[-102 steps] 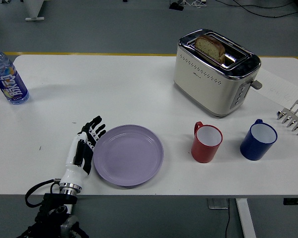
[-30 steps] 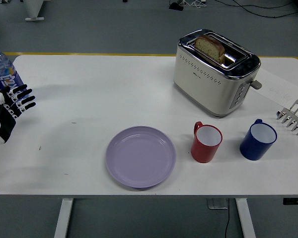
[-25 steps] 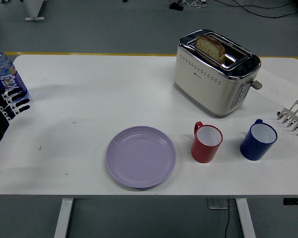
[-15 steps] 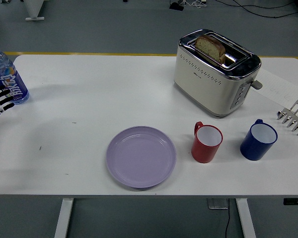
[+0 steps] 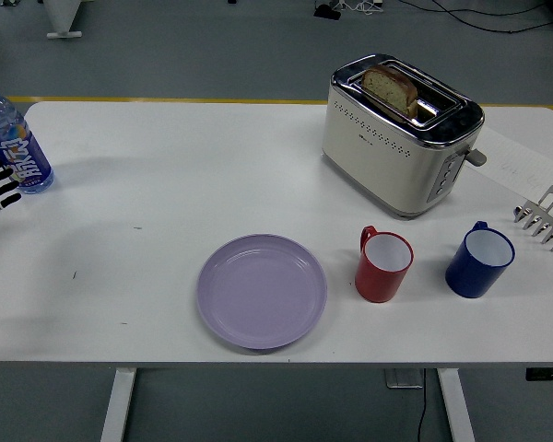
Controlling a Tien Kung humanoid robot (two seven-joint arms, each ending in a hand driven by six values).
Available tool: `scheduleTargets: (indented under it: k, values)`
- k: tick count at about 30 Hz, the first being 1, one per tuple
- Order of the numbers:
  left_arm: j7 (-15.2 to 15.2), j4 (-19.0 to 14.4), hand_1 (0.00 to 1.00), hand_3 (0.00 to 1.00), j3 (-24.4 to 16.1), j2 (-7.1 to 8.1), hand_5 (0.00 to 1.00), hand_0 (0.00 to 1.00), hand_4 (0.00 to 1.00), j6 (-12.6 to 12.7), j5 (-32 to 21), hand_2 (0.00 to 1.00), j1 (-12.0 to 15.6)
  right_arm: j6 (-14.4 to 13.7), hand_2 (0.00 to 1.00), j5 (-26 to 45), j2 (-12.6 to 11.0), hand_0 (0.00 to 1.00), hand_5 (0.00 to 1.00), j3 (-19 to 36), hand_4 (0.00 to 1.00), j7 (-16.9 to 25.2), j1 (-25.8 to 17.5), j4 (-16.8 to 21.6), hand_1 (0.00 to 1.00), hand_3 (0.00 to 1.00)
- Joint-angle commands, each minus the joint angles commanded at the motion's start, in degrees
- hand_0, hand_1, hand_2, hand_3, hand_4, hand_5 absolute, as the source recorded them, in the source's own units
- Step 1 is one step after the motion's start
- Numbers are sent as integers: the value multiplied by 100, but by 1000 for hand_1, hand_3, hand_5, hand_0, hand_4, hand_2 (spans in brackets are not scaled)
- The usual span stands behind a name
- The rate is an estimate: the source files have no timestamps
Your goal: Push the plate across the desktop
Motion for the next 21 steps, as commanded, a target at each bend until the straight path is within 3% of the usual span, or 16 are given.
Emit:
scheduleTargets:
  k: [21]
  values:
    - [-4, -97, 774, 722, -124, -33, 998, 736, 522, 84, 99, 762, 75, 35, 673, -134, -36, 635, 479, 79, 432, 62, 131, -30, 589, 723]
